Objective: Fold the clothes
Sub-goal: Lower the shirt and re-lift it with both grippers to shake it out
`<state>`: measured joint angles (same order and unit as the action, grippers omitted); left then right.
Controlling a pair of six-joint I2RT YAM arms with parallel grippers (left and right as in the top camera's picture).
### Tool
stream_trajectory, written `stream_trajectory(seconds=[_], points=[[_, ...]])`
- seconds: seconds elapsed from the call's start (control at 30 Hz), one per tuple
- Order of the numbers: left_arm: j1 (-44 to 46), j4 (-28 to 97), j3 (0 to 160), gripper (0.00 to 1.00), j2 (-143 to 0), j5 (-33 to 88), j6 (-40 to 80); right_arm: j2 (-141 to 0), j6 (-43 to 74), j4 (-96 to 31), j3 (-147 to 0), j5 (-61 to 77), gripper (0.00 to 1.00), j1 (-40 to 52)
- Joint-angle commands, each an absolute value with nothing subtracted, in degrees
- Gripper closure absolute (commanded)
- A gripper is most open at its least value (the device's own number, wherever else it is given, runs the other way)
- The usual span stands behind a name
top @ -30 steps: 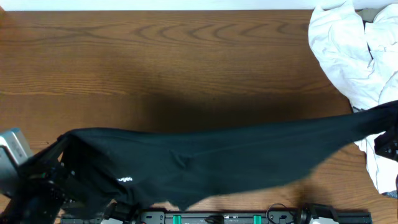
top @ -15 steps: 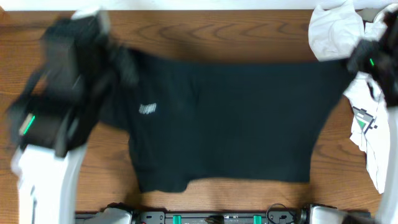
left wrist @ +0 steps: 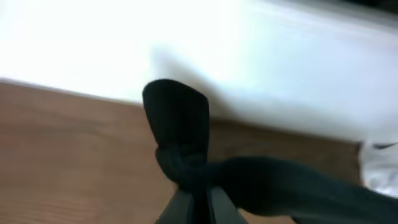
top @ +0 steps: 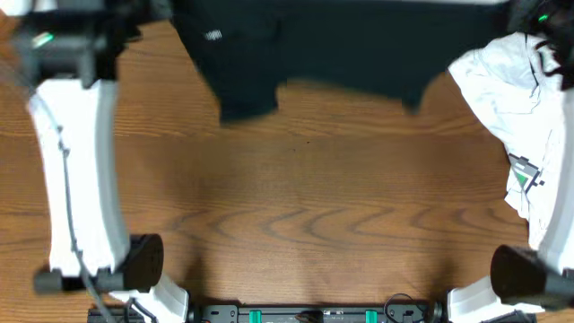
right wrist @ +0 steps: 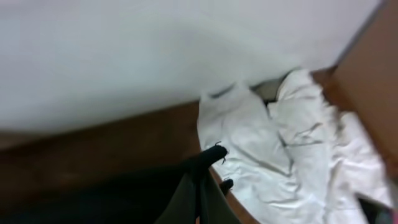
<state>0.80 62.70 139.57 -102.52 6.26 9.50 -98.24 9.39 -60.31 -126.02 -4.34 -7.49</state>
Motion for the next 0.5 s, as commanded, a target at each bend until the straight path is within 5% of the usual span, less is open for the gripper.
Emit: stream_trajectory(seconds=[0.0,0.23,0.47], points=[[-0.08,68.34,144.62,0.94,-98.5,7.53,7.14,-96.55,8.91,-65.34,-128.88,-7.53,0.99,-7.97],[1.41,89.17,138.19,0.94,-100.57,14.22,6.59,-97.25,8.93,-78.5,-119.79,-7.73,0.99,-7.97],[2.26,92.51,116.53,0.94,-102.5,14.39,6.0,-97.25,8.91,-77.08,-99.42,-11.49,0.99,-7.97]])
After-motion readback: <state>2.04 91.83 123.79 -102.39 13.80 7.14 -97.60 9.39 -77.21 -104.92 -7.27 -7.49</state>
